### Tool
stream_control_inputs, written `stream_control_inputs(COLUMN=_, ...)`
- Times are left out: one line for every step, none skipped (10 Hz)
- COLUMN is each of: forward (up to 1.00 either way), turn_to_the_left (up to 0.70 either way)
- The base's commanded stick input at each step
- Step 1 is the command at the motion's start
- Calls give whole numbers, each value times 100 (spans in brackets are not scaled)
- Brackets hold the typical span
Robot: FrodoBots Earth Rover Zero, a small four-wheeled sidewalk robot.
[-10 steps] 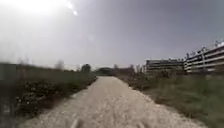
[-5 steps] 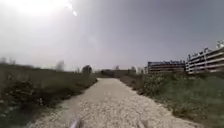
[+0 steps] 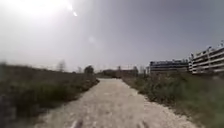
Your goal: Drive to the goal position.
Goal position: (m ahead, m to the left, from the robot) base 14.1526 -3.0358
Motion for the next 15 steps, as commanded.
stream_control_inputs(forward=100, turn_to_the_left=-40)
stream_control_inputs(forward=100, turn_to_the_left=-40)
stream_control_inputs(forward=100, turn_to_the_left=0)
stream_control_inputs(forward=100, turn_to_the_left=0)
stream_control_inputs(forward=100, turn_to_the_left=0)
stream_control_inputs(forward=100, turn_to_the_left=0)
stream_control_inputs(forward=100, turn_to_the_left=0)
stream_control_inputs(forward=100, turn_to_the_left=0)
stream_control_inputs(forward=100, turn_to_the_left=0)
stream_control_inputs(forward=100, turn_to_the_left=0)
stream_control_inputs(forward=100, turn_to_the_left=0)
stream_control_inputs(forward=100, turn_to_the_left=0)
stream_control_inputs(forward=100, turn_to_the_left=0)
stream_control_inputs(forward=100, turn_to_the_left=0)
stream_control_inputs(forward=100, turn_to_the_left=0)
